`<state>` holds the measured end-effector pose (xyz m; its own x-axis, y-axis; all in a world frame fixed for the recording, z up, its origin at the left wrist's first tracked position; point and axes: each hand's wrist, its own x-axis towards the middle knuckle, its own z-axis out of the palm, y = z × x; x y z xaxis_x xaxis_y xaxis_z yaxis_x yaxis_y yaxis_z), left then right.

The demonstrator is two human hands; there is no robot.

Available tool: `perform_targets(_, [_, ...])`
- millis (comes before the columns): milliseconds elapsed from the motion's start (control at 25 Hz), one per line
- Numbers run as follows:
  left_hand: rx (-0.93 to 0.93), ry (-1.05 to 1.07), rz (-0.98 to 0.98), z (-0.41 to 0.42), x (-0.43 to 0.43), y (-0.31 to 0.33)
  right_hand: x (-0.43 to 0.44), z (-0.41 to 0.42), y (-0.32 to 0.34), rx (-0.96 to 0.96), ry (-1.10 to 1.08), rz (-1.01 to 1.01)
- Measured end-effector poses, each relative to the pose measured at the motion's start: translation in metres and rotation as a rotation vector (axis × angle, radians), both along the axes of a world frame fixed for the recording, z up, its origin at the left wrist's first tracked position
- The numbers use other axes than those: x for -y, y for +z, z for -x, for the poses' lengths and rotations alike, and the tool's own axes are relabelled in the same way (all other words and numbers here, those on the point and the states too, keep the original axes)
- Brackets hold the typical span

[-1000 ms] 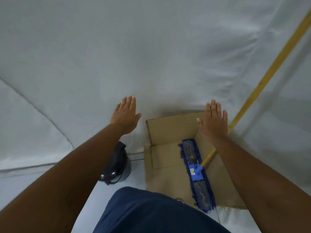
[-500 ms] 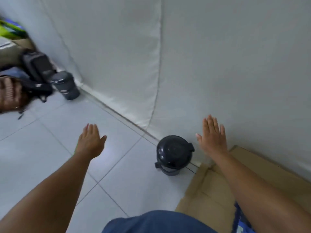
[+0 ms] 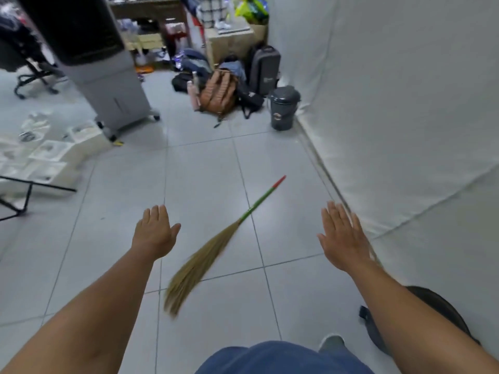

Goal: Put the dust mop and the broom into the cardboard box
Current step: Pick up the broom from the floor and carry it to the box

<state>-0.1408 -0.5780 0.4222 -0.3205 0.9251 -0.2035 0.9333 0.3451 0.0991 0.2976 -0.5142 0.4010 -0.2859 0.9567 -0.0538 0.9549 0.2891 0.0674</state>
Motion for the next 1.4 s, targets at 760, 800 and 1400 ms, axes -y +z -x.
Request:
perform_targets(760, [0.100,-0.052,0.372,0.000,-0.388,-0.129,-0.476,0.108,-0.128,0.066,0.175,0.369])
perform_targets(800, [0.121,-0.030,0.359,0.002,-0.414,-0.131,-0.500,0.115,-0.137,0.083,0.210,0.393])
perform_targets(1400, [0.313,0.082,0.550,-0.040,-0.489,-0.673,-0.624,0.196,-0.652,0.252,0.549,0.592])
